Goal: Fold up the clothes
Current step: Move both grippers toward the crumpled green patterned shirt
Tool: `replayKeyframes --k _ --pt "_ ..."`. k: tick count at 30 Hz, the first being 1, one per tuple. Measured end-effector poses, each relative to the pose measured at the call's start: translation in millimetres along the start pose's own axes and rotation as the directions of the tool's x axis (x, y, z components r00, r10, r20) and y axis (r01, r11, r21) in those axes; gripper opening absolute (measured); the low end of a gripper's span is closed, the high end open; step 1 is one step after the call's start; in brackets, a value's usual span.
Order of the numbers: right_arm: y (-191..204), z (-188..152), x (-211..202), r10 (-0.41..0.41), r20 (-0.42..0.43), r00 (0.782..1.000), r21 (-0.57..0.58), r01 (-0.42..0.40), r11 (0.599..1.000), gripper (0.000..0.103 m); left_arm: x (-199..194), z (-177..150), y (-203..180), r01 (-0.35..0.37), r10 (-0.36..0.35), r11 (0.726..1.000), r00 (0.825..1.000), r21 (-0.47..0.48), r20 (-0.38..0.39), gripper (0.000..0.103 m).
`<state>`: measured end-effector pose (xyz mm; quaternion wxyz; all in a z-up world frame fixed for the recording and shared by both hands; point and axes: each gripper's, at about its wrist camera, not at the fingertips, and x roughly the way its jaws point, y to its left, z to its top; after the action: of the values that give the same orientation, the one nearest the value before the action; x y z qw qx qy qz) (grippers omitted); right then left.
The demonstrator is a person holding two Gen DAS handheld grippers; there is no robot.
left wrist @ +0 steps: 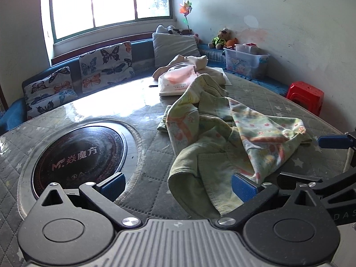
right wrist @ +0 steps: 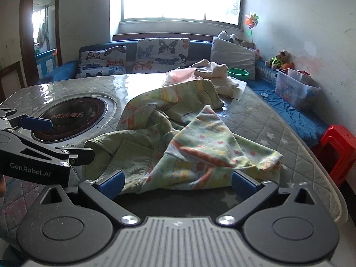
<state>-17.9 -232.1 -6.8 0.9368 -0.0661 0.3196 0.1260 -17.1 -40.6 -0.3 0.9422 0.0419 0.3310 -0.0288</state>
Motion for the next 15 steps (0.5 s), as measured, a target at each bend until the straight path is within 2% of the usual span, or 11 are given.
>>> replayKeyframes --k 15 --pt "-1.0 -10.0 -1.3 -0.009 -0.028 1.0 0.04 0.01 0.999 0.099 4.0 -4.4 -5.1 -0.004 0.004 1.0 0.999 0.006 -0.047 0.103"
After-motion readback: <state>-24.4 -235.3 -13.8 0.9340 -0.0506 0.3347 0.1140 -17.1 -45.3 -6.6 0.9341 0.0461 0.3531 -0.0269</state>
